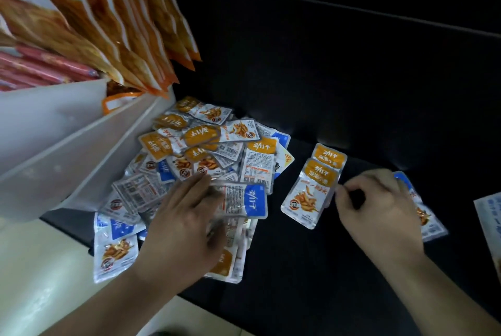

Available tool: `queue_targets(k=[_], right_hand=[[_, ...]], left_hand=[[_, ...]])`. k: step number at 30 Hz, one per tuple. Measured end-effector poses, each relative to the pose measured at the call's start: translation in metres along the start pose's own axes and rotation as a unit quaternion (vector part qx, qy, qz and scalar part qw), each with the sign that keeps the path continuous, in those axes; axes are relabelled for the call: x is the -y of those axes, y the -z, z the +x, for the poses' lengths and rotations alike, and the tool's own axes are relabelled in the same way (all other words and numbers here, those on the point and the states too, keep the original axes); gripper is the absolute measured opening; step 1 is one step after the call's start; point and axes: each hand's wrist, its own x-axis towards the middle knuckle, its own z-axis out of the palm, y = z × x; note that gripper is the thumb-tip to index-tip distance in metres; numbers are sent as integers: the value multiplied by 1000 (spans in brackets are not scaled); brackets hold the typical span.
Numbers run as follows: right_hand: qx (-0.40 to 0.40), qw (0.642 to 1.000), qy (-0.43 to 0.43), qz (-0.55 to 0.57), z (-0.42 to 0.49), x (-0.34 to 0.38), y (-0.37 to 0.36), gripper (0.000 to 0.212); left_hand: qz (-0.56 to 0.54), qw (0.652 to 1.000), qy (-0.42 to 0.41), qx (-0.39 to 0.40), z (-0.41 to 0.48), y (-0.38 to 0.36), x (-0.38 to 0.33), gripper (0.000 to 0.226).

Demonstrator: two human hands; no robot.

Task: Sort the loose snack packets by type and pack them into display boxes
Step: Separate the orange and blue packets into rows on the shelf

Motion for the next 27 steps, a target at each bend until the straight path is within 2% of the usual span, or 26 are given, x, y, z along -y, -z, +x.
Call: queue_targets(k=[4, 8, 12, 14, 17, 19, 20, 21, 23, 24, 26, 27], right_hand=[[143, 976, -157, -44, -5, -25, 16, 48], [209, 963, -169, -31, -11, -29, 27, 53], [226, 958, -171, 49, -1, -16, 32, 61], [203, 957, -185, 95, -1, -13, 32, 62], [143, 974, -144, 104, -11, -8, 32, 54], [109, 972, -131, 163, -17, -4, 34, 40], [116, 954, -147, 235, -18, 2, 40, 30], [151, 919, -172, 321, -17, 10, 46, 24], [232, 831, -200, 463, -16, 22, 53, 26], [258, 803, -208, 495, -16, 27, 56, 29], [262, 763, -231, 543, -15, 32, 58, 25], [245, 751, -254, 558, -15, 30, 57, 22]], left_hand=[[14, 1000, -9, 5, 1, -4, 5, 49], [39, 998, -46, -18, 13, 4, 8, 35], [19, 994, -35, -100, 22, 23, -13, 30], [21, 993, -28, -116, 28, 27, -23, 23], [8, 993, -35, -116, 33, 28, -32, 20], [-39, 990, -26, -133, 34, 31, -39, 19], [-96, 986, 7, -138, 36, 35, -46, 18], [-183, 973, 60, -129, 37, 38, -54, 18], [-373, 912, 159, -57, 41, 37, -79, 17], [-439, 879, 184, -15, 41, 36, -93, 15], [-500, 847, 176, 41, 40, 27, -116, 13], [-500, 850, 156, 56, 38, 21, -123, 13]])
